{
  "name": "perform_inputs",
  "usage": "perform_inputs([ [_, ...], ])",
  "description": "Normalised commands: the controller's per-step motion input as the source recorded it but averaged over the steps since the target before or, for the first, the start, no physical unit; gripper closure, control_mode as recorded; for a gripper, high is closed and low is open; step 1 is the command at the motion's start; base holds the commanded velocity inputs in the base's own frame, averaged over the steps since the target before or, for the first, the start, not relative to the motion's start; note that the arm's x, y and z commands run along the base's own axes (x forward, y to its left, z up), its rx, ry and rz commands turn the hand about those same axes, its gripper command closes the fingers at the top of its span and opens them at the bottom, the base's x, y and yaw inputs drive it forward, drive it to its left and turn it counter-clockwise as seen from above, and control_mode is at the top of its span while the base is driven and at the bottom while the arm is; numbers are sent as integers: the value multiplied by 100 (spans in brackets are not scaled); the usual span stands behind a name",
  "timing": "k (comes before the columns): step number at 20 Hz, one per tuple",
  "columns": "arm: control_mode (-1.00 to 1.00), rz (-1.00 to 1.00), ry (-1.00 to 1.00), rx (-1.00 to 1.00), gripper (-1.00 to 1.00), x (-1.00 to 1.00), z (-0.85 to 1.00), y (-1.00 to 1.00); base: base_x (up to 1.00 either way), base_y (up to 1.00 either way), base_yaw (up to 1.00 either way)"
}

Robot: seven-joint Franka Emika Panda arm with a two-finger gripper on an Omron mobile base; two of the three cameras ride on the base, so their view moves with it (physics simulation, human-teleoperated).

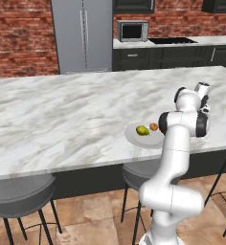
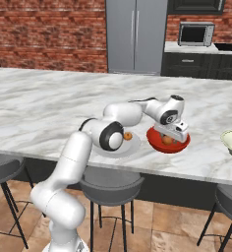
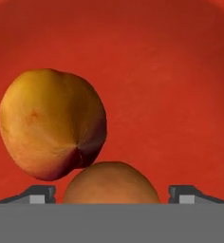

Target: Take the fruits from the plate on the dining counter and place two fruits in each bowl.

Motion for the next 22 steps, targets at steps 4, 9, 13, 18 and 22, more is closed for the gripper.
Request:
perform_inputs([
  [4, -100, 0, 8, 8, -100, 0, 20, 0, 0, 0, 0],
  [9, -100, 0, 0, 1, -100, -31, 60, 31, 0, 0, 0],
  [13, -100, 0, 0, -3, -100, -53, 24, 66, 0, 0, 0],
  [18, -100, -1, 4, -1, -100, -32, 7, 88, 0, 0, 0],
  [22, -100, -4, 0, -2, -100, -30, -1, 93, 0, 0, 0],
])
